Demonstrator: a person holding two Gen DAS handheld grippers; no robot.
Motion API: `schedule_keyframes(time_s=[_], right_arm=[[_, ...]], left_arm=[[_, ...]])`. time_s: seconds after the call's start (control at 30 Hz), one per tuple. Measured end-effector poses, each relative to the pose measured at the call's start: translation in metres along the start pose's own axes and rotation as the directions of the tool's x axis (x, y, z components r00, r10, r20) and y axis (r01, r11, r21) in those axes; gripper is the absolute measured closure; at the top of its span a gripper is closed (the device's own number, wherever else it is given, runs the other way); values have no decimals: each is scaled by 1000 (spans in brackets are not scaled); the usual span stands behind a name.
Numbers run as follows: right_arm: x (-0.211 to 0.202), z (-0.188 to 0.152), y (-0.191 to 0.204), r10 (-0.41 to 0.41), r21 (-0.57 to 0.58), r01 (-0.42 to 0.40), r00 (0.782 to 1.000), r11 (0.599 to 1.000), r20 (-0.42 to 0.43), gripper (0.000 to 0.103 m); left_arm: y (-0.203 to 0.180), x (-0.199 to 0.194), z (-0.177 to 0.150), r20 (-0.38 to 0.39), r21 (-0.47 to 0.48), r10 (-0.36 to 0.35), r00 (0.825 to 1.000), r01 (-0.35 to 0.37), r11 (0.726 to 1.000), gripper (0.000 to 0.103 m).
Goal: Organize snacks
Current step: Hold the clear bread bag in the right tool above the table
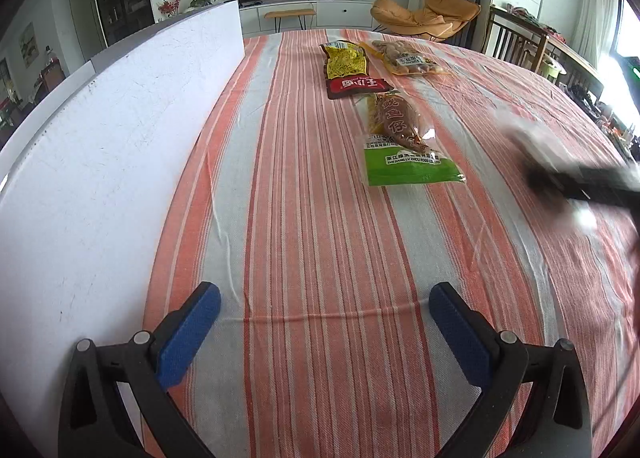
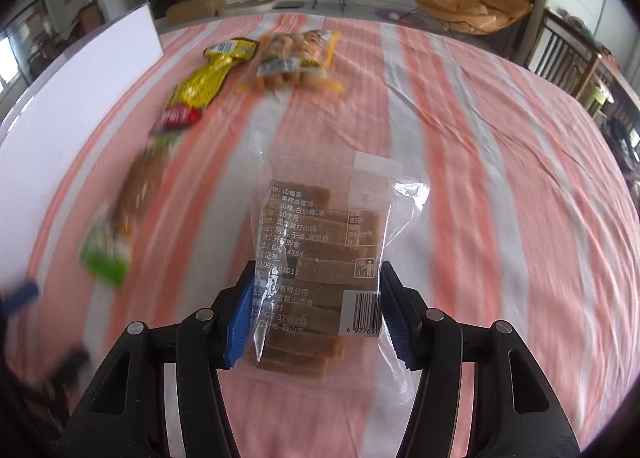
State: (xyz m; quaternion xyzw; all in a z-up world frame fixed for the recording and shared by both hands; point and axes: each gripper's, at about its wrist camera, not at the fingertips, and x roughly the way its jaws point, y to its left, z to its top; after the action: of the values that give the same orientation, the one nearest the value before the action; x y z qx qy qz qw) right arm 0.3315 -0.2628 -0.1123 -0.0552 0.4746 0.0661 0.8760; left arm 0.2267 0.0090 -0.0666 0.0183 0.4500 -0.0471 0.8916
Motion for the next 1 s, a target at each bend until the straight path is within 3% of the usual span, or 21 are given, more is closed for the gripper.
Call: schedule_keyframes(time_s=[0.23, 0.33, 0.47, 1.0], right_arm=[[-36, -72, -31, -26, 89, 17, 994, 996, 103, 41], [-33, -75, -31, -23, 104, 9, 990, 995, 136, 29], [-29, -71, -19, -78, 63, 72, 990, 995, 115, 17], [-30, -76, -25, -71, 93, 61, 991, 994, 109, 14]], left_arm=[[0, 0, 0, 0, 0, 0, 1000, 0, 1000, 0], [0, 0, 0, 0, -1, 0, 1000, 0, 1000, 0], [0, 0, 0, 0, -1, 0, 1000, 0, 1000, 0], [0, 0, 0, 1, -1, -1, 1000, 1, 1000, 0]])
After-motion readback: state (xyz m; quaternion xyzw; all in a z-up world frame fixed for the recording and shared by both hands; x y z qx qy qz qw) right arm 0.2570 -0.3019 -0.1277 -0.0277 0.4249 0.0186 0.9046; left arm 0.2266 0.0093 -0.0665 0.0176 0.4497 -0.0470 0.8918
